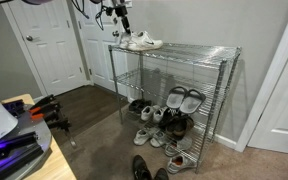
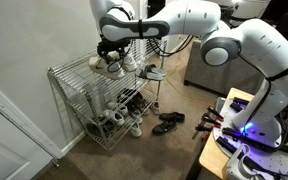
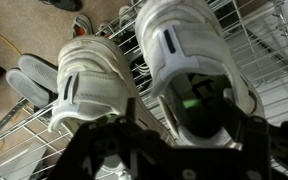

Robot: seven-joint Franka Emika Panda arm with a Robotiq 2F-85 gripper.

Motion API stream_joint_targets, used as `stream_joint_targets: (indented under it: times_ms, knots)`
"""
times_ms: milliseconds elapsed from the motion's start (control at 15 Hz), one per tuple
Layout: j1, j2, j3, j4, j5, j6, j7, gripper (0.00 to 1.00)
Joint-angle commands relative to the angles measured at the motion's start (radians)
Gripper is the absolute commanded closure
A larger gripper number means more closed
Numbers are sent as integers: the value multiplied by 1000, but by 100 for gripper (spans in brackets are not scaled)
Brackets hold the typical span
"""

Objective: Correctly position the sneakers

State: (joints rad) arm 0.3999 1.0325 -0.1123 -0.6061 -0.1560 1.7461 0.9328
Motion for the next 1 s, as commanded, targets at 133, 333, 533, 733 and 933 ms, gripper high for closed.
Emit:
stream_joint_targets:
  times_ms: [133,333,533,733,933]
  knots:
    - [-26,-76,27,-13,52,-29,8,0]
    - [-18,-122,25,-22,52,-70,12,0]
    - [-9,-176,26,-34,47,-136,25,0]
    - [1,-223,24,-40,45,-232,34,0]
    - [1,-248,27,-33,50,-262,45,0]
